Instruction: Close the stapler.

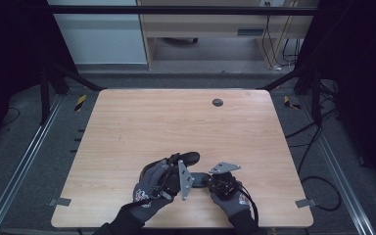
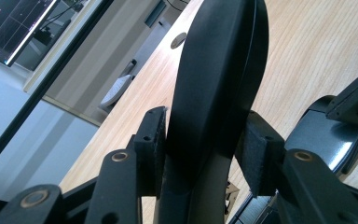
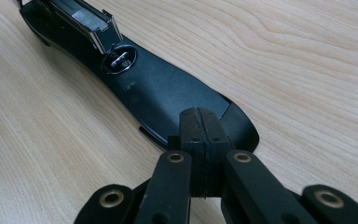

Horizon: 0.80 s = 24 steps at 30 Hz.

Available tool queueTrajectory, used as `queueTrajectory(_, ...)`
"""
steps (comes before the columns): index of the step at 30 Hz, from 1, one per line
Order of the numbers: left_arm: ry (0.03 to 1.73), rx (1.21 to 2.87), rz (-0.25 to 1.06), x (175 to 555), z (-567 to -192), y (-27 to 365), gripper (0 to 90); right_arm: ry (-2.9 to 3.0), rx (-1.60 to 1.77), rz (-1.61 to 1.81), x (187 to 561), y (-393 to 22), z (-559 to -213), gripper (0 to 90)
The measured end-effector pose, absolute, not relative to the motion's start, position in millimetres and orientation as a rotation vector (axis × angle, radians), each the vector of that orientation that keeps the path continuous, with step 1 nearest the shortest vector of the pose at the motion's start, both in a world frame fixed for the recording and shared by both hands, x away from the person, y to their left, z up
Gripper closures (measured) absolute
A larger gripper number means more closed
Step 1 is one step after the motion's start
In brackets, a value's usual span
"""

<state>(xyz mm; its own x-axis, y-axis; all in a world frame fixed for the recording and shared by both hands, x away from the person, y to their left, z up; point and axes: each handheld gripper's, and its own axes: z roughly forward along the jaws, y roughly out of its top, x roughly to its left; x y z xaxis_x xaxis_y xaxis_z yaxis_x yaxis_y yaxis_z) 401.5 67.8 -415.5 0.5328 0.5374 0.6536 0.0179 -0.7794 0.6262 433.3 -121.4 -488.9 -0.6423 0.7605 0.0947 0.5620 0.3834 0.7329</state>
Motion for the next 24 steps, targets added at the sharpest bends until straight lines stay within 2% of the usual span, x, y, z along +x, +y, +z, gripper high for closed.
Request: queueTrajectory(24,0.37,2.273,1.251,399,-429,56,54.6,2.388,1.172,1.111,433,-122,-489,90.0)
